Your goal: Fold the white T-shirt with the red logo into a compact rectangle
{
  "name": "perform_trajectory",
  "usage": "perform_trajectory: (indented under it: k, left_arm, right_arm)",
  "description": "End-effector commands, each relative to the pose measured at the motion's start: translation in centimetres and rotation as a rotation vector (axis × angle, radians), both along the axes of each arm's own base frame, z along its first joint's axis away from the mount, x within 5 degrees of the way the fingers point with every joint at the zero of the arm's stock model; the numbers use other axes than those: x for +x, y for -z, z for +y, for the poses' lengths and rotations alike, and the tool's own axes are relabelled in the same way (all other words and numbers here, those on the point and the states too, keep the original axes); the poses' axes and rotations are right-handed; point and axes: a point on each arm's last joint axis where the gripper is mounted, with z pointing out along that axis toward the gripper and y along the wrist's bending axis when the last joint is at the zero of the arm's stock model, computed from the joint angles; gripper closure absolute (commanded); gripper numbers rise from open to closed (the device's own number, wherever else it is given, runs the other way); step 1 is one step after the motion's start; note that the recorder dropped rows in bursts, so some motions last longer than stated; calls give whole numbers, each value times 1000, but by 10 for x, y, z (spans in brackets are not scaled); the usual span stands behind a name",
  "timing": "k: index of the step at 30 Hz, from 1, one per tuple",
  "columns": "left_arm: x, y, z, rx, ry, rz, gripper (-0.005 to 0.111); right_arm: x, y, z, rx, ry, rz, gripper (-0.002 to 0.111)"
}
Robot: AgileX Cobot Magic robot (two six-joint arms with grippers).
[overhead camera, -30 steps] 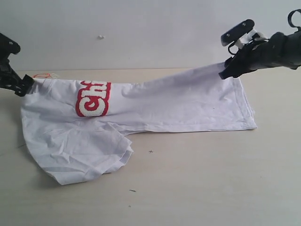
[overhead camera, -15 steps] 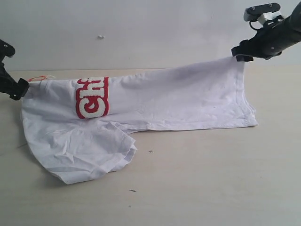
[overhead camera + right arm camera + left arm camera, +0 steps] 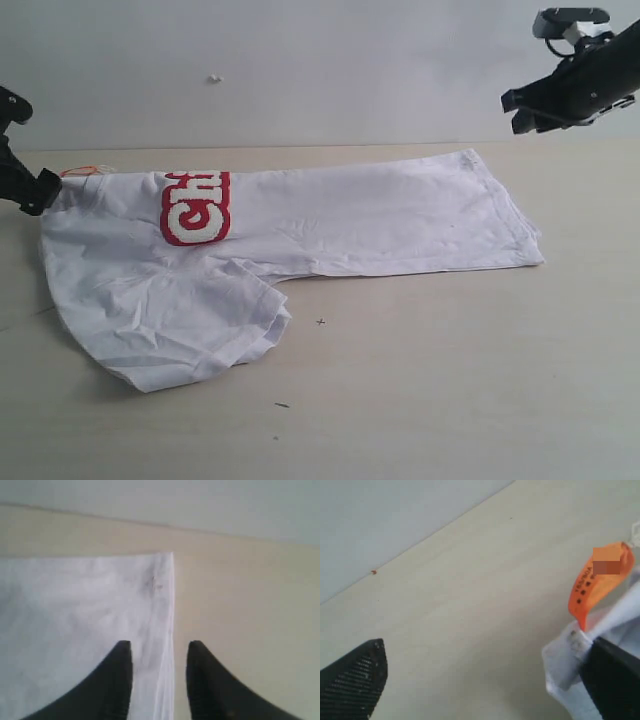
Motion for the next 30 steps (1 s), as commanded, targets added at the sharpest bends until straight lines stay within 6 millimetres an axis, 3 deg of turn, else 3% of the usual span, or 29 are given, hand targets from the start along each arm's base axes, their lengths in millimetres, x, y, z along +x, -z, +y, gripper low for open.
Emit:
perform_trajectory:
  k: [1,2,8,13,20,30]
  left_arm:
    - [1,-6,2,-15,-17,-27,6]
    - [1,-6,2,-15,-17,-27,6]
    - [2,-6,2,-14,-17,-29,6]
    - [1,-6,2,-15,-17,-26,6]
    - [0,-10,2,-22,-24,-24,6]
    - [-6,-25,2,-44,-48,6,6]
  right_arm:
    - [-2,27,6,17,-98,107,102]
    - [-3,34,8,20,-115,129,108]
    - [0,69,34,-13,-213,221,108]
    - [1,91,38,-72,-189,274,108]
    - [-3,107,26,-190,-142,359,108]
    - [-5,108,26,-198,-148,375,108]
